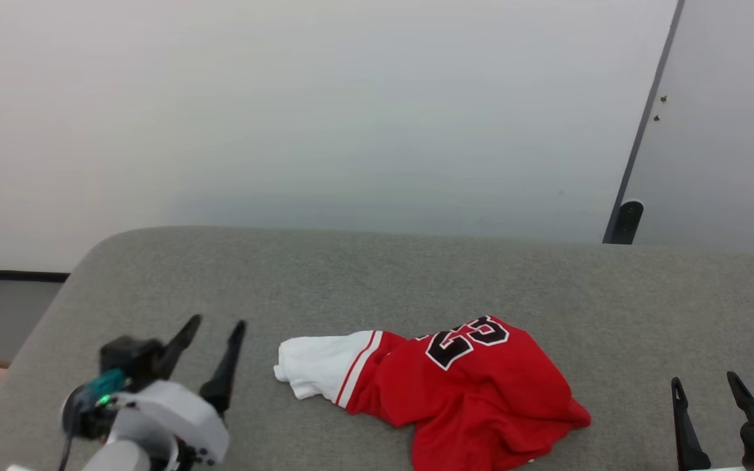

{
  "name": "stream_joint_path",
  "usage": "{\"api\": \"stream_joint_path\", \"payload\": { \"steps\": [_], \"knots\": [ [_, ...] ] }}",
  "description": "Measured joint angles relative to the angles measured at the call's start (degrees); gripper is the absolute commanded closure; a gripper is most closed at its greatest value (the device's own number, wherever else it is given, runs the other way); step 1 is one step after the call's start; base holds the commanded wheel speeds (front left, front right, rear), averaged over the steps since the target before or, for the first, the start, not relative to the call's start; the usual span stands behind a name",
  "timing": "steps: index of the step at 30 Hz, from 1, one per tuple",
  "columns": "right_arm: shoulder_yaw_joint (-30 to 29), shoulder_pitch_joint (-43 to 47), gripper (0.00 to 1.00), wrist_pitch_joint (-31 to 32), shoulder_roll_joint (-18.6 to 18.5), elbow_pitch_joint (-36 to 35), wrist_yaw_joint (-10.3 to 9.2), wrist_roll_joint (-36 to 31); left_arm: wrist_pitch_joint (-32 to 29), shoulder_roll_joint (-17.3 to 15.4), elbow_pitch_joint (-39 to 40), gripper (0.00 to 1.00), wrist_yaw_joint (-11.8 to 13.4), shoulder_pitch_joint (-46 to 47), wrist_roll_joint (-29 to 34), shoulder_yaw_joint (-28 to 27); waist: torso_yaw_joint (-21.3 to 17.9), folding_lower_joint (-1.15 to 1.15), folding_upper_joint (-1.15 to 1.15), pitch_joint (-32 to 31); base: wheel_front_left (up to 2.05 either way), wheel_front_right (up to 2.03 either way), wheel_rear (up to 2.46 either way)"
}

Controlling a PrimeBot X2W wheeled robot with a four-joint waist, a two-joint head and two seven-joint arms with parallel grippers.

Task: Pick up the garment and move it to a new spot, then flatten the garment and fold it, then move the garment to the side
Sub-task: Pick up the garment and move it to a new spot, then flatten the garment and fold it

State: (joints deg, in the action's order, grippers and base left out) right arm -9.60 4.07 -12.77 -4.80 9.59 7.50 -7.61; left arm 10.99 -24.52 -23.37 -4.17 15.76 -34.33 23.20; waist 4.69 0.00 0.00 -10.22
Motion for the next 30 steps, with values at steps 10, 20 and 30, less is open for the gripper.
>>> {"api": "stream_joint_path", "payload": {
  "steps": [10, 20, 30],
  "knots": [
    [-1.6, 0.2, 0.0, -0.7, -0.6, -0.2, 0.0, -0.5, 3.6, -0.3, -2.2, 0.0, 2.1, -4.8, -2.1, -5.6, 1.7, 0.0, 0.0, -0.3, 0.0, 0.0, 0.0],
    [-2.2, 0.3, 0.0, -0.8, -0.5, -0.1, 0.0, -0.6, 3.9, -0.5, -1.3, 0.0, 2.2, -6.5, -1.7, -7.2, 1.9, 0.0, 0.0, -0.2, 0.0, 0.0, 0.0],
    [-1.4, -0.1, 0.0, 0.0, -1.1, -0.2, 0.0, -0.4, -5.3, -0.8, -0.8, 0.0, 0.5, -2.2, -4.5, -5.9, 0.4, 0.0, 0.0, 1.0, 0.0, 0.0, 0.0]
  ]
}}
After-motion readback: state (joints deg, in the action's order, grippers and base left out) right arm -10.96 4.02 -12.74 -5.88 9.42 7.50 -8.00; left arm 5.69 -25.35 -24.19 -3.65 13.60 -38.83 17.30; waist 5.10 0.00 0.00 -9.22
